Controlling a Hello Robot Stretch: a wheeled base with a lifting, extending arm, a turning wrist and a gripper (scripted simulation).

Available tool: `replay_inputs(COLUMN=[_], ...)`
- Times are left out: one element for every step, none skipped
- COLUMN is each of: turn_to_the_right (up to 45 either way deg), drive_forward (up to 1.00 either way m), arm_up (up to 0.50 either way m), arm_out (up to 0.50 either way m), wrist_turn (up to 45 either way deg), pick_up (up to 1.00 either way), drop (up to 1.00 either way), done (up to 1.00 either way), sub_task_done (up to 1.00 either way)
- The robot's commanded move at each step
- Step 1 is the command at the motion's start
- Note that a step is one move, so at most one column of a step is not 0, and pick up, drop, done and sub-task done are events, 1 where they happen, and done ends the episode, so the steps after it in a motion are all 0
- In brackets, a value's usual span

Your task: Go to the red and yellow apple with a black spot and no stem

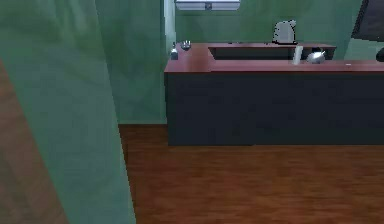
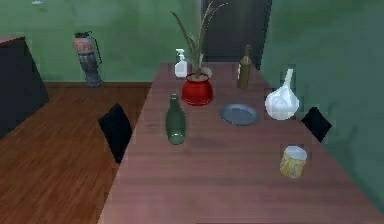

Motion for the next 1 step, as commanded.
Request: replay_inputs(turn_to_the_right=[0.0], drive_forward=[0.25], arm_up=[0.00], arm_out=[0.00], wrist_turn=[0.0], pick_up=[0.00], drop=[0.00], done=[0.00], sub_task_done=[0.00])
